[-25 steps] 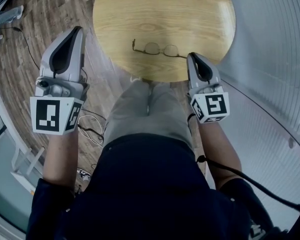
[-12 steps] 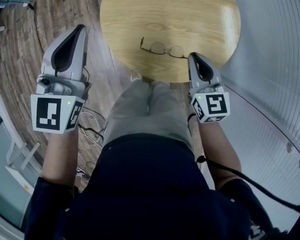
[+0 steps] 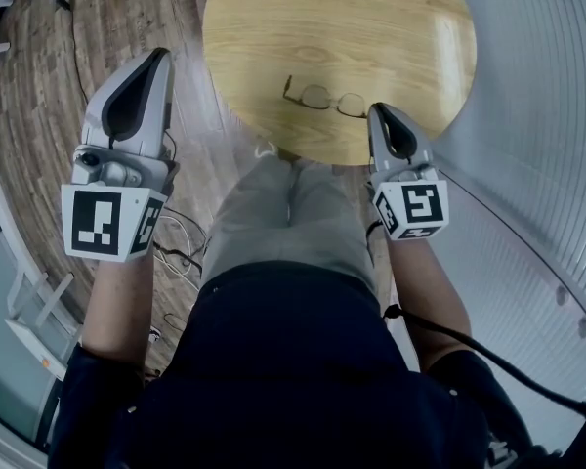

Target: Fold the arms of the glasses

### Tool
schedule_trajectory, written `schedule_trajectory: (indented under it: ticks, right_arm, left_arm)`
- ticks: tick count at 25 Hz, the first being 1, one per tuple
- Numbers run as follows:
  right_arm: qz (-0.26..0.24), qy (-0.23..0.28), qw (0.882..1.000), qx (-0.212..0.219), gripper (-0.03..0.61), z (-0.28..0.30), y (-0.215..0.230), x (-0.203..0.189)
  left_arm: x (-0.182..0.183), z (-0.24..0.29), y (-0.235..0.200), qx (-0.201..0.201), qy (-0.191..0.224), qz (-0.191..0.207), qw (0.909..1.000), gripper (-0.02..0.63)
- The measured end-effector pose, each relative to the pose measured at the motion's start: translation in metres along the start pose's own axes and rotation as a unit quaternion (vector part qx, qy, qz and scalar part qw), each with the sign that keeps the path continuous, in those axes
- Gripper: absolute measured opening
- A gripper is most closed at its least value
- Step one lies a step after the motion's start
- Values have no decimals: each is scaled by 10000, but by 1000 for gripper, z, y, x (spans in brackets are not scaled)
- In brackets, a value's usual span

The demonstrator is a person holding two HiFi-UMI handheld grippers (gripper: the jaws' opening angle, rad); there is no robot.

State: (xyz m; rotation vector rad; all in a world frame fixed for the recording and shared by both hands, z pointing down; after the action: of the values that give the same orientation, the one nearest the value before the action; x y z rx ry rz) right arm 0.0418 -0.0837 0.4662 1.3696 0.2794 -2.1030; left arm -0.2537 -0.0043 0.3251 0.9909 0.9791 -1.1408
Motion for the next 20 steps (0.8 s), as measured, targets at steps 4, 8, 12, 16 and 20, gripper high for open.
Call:
schedule_trajectory:
  ticks: [4,8,12,16,20]
  right_arm:
    - [-6,-39,10000,13,23,6,-2,-1]
    - [-18,-70,10000,35,23,12,-2,0]
    - [-32,-84,9999,57,21,16,-4,3]
    - [-51,-147,9998,78,22,21,-6,4]
    - [-54,-211,9997,123,21,29,-9,4]
  left_arm:
    - [-4,3,-4,2,-18,18,10000,3]
    - [-4,6,-6,-13,-15,11,10000,3]
    - [-5,9,-7,-64,-27,-25,10000,3]
    - [-8,11,-10,-104,-48,-70,9999,3]
    - [-12,13,-15,-124,-61,-125,9998,3]
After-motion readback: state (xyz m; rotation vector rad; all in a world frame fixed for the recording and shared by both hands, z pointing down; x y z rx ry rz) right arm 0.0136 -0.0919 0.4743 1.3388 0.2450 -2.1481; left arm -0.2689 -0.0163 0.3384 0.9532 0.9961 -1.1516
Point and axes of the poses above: the fingertips, and each gripper's own axes: z forward along the fingers, y to its right, x out of its top, the point moved 6 cm from there along -z, backward along the fingers, and after that the axes turned 2 degrees about z, right-handed, at the moved point
